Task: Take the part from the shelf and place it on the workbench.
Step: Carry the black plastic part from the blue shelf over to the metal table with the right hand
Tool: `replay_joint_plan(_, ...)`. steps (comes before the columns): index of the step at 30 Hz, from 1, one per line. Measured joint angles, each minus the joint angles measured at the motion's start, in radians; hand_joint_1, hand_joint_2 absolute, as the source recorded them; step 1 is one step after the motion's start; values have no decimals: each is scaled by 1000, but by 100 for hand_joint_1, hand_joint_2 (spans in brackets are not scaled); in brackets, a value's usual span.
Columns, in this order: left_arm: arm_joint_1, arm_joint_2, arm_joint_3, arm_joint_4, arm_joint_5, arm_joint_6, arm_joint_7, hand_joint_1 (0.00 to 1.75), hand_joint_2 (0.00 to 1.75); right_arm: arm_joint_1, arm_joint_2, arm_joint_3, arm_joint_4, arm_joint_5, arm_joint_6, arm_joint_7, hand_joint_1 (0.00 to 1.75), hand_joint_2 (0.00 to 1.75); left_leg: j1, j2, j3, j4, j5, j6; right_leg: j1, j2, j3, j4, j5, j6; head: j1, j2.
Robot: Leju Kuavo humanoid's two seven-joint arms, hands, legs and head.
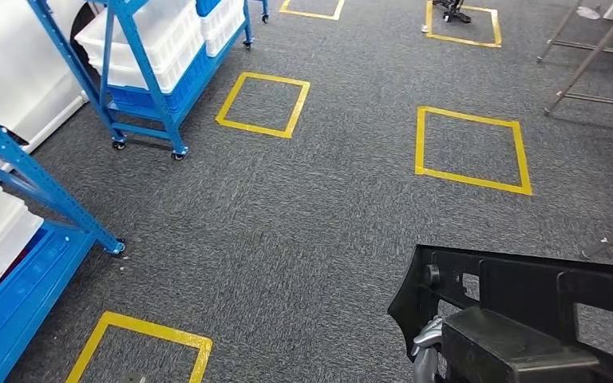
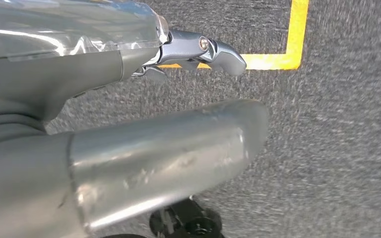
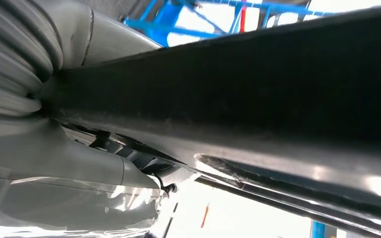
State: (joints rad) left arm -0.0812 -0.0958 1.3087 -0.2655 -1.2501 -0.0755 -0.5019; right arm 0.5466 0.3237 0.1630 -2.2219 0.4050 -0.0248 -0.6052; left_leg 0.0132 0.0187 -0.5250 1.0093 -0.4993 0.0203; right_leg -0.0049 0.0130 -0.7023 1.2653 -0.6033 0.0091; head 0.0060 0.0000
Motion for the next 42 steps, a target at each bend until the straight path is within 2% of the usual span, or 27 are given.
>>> replay_joint_plan(1, 1, 0, 0, 0, 0, 0, 1, 0, 0, 0, 0, -1, 1, 0, 0, 1, 175, 175, -2, 16, 0, 0, -1, 1, -1, -5, -16, 35, -7, 1, 0, 0)
replay_joint_plan(2, 2, 0, 0, 0, 0, 0, 3, 0, 0, 1, 0, -2, 1, 0, 1, 1, 175, 175, -3, 31, 1, 1, -3, 1, -2, -9, -15, 36, 4, 0, 0, 0)
replay_joint_plan(4, -1, -1, 0, 0, 0, 0, 5, 0, 0, 1, 0, -4, 2, 0, 4, 2, 175, 175, -5, 56, 7, 1, -8, -1, 1, -26, 45, -70, 67, -6, 0, 0)
replay_joint_plan(5, -2, -3, 0, 0, -1, 0, 6, 0, 0, 1, 0, -5, 2, 0, 6, 2, 175, 175, -7, 67, 11, 1, -11, -4, 7, -55, 85, -140, 90, -14, 0, 0)
replay_joint_plan(7, -3, -6, 0, 0, -2, 0, 7, 0, 0, 1, 0, -7, 1, 0, 8, 2, 175, 175, -10, 86, 17, 2, -17, -11, 20, -93, 132, -228, 109, -27, 0, 0)
replay_joint_plan(8, -3, -7, 0, 0, -3, 0, 8, 0, 0, 1, 0, -8, 1, 0, 8, 2, 175, 175, -11, 96, 20, 1, -18, -15, 25, -99, 135, -239, 106, -32, 0, 0)
replay_joint_plan(10, -6, -9, 0, 0, -3, 0, 8, 0, 0, 2, 1, -10, 1, 0, 9, 2, 175, 175, -11, 113, 26, -1, -24, -23, 23, -72, 135, -249, 113, -39, 0, 0)
replay_joint_plan(12, -8, -12, 0, 0, -3, 0, 8, 0, 0, 3, 2, -10, 1, 0, 9, 2, 175, 175, -9, 73, 16, 36, -54, -30, 13, -46, 142, -263, 121, -49, -2, 0)
replay_joint_plan(14, -6, -13, -1, 0, -3, 0, 8, 0, 0, 2, 4, -10, 1, 0, 11, 2, 175, 175, -5, 10, -35, 153, -118, -36, 8, -20, 144, -267, 124, -55, -6, 0)
replay_joint_plan(16, 0, -12, -1, 0, -3, 0, 9, 0, 0, 1, 4, -11, 3, 0, 13, 2, 175, 175, -2, -10, -92, 270, -156, -42, 8, 10, 144, -264, 124, -56, -8, 0)
replay_joint_plan(17, 1, -12, -1, 0, -3, 0, 10, 0, 0, 2, 4, -11, 4, 0, 14, 2, 175, 175, -1, -12, -101, 282, -146, -44, 7, 26, 144, -262, 124, -55, -8, 0)
replay_joint_plan(19, 2, -12, -1, 0, -4, 0, 10, 0, 0, 2, 4, -11, 7, 0, 15, 2, 175, 175, 5, -26, -69, 193, -74, -49, 3, 57, 145, -253, 119, -49, -8, 0)
replay_joint_plan(20, 1, -12, -1, 0, -4, 0, 11, 0, 0, 2, 4, -11, 7, 1, 15, 2, 175, 175, 10, -53, -43, 128, -42, -52, 2, 71, 143, -246, 116, -44, -9, 0)
replay_joint_plan(22, 2, -13, -1, 0, -5, 0, 11, 0, 0, 1, 4, -11, 8, 4, 15, 2, 175, 175, 16, -102, -11, 39, -15, -51, 0, 97, 132, -229, 111, -31, -10, 0)
replay_joint_plan(23, 3, -13, -1, 0, -6, 0, 12, 0, 0, 1, 4, -11, 8, 6, 15, 2, 175, 175, 15, -113, -8, 31, -20, -46, -1, 109, 125, -226, 112, -25, -10, 0)
replay_joint_plan(25, 2, -14, -1, 0, -7, 0, 12, 0, 0, 3, 5, -12, 9, 12, 14, 2, 175, 175, 11, -91, -7, 26, -15, -30, -5, 128, 115, -226, 116, -13, -10, 0)
replay_joint_plan(27, -1, -14, -1, -1, -8, 0, 12, 0, 0, 4, 5, -13, 8, 17, 10, 2, 175, 175, 11, -65, -6, 20, -9, -15, -3, 85, 99, -197, 98, -4, -4, 0)
replay_joint_plan(29, 1, -15, -2, -2, -11, 0, 11, 0, 0, 3, 5, -15, 8, 21, 6, 3, 175, 175, 8, -35, -6, 16, -8, -5, 0, 18, 49, -96, 40, 1, 3, 0)
replay_joint_plan(31, 5, -14, -1, -2, -14, 0, 11, 0, 0, 3, 5, -16, 9, 27, 2, 5, 175, 175, 3, -1, -7, 16, -11, -1, -1, -4, -10, 23, -8, 4, 5, 0)
replay_joint_plan(32, 6, -14, -1, -3, -16, 0, 11, 0, 0, 3, 5, -17, 9, 31, 0, 6, 175, 175, 1, 15, -6, 16, -12, 0, -1, -7, -21, 46, -8, 4, 6, 0)
replay_joint_plan(33, 5, -14, -2, -3, -16, 0, 11, 0, 0, 4, 5, -17, 9, 33, -2, 7, 175, 175, -1, 29, -5, 16, -14, 1, 0, -10, -12, 31, 11, 1, 5, 0)
replay_joint_plan(34, 3, -14, -2, -4, -17, 0, 10, 0, 0, 4, 5, -17, 9, 36, -3, 7, 175, 175, -3, 41, -2, 16, -16, 0, 2, -18, 17, -21, 43, -4, 5, 0)
replay_joint_plan(36, 1, -15, -3, -4, -17, 0, 9, 0, 0, 3, 5, -18, 8, 40, -5, 8, 175, 175, -6, 63, 6, 16, -22, -3, 15, -65, 94, -160, 95, -21, 5, 0)
replay_joint_plan(38, 0, -16, -4, -4, -17, 0, 8, 0, 0, 3, 6, -17, 7, 46, -8, 11, 175, 175, -9, 84, 11, 15, -26, -10, 29, -97, 129, -231, 106, -34, 5, 0)
replay_joint_plan(40, -2, -17, -5, -4, -18, 0, 7, 0, 0, 5, 6, -18, 5, 52, -13, 14, 175, 175, -12, 107, 18, 11, -29, -18, 29, -77, 129, -239, 108, -39, 5, 0)
replay_joint_plan(41, -4, -18, -5, -4, -18, 0, 7, 0, 0, 6, 7, -18, 4, 54, -15, 16, 175, 175, -12, 103, 22, 13, -34, -23, 26, -65, 133, -246, 112, -41, 5, 0)
replay_joint_plan(42, -6, -18, -6, -4, -18, 0, 6, 0, 0, 7, 8, -17, 2, 56, -16, 17, 175, 175, -11, 83, 18, 29, -48, -27, 21, -53, 137, -254, 116, -44, 4, 0)
